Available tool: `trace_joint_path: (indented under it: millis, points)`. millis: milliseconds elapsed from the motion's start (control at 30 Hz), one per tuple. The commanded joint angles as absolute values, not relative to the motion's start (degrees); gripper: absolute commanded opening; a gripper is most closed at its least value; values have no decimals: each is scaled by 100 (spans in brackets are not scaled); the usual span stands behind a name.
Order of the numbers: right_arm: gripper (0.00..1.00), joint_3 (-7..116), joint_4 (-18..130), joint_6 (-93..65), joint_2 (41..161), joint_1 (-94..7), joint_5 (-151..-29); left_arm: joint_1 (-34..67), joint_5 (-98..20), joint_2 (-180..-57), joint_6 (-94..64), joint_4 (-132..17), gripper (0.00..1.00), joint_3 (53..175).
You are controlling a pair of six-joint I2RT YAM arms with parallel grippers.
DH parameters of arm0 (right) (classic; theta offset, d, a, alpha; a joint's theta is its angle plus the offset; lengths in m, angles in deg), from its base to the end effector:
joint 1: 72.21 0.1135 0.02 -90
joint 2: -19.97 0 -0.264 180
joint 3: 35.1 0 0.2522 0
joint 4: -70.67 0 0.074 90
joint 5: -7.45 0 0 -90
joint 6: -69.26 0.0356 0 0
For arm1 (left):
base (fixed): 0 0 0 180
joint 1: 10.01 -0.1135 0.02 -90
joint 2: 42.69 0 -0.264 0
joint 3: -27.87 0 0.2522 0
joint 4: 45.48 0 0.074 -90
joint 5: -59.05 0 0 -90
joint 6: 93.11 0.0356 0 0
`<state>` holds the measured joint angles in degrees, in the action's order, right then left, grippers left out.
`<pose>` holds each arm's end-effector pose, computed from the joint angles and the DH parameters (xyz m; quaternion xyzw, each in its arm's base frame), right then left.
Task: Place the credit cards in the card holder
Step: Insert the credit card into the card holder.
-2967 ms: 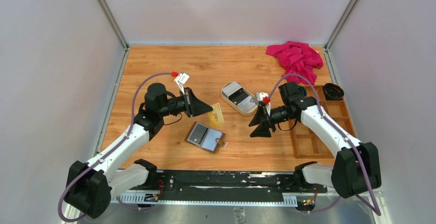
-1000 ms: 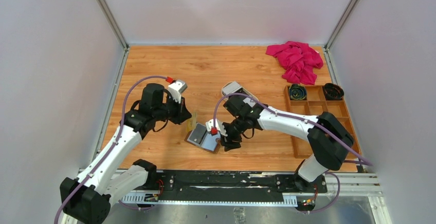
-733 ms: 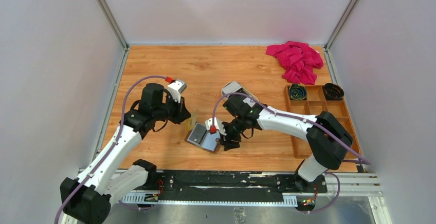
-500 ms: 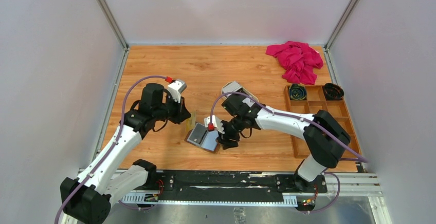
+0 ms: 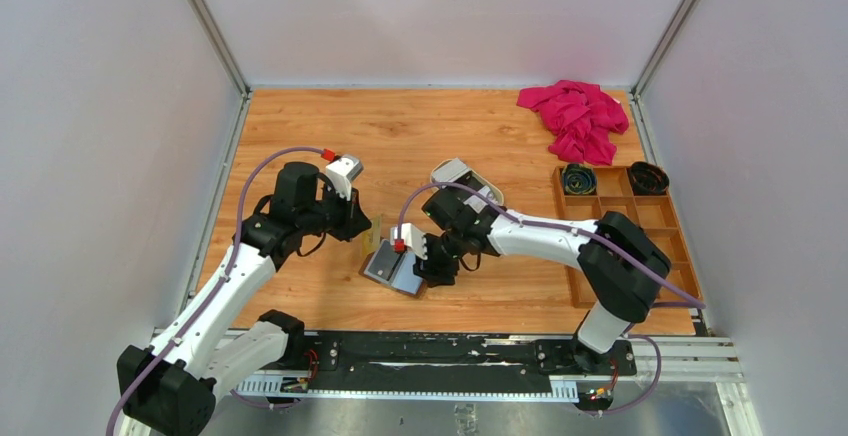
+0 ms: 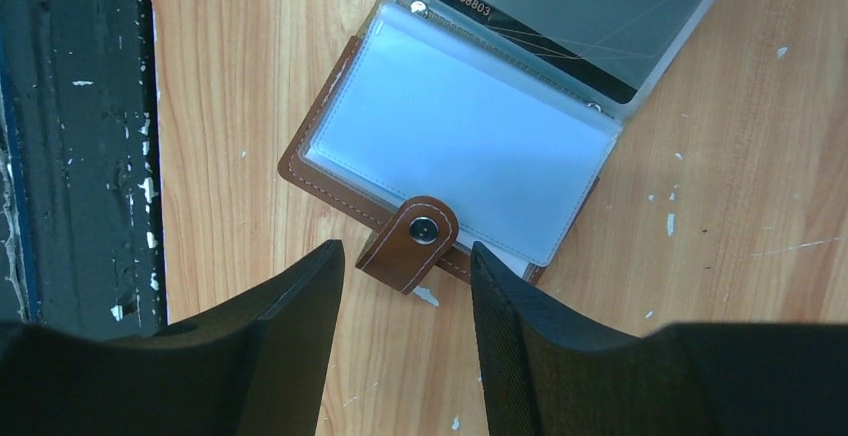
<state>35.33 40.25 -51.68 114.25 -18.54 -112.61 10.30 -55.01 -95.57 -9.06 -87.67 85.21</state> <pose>0.1821 0.2777 0.1897 -0.6775 0.6263 0.3004 0.2418 0.1791 -0.0818 0.2784 0.2008 0.8597 -0.2801 0.3770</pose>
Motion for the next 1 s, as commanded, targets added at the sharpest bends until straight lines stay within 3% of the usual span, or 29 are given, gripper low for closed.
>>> trace_joint_path:
  millis: [0,200,633,967]
  points:
    - [53,3597,4066,-5002,11564,-1656,-11019,967,-5486,-9573,-856,-8785,0,8488]
    - [48,3602,4066,-5058,11620,-1509,-10668,962,-5494,-9582,-856,-8788,0,8488]
    - [24,3322,4031,-5918,11225,-1520,-9820,962,-5545,-9617,-864,-8766,0,8481]
    - [21,3058,3766,-6731,10839,-2055,-10089,959,-5921,-9704,-895,-8674,0,8441]
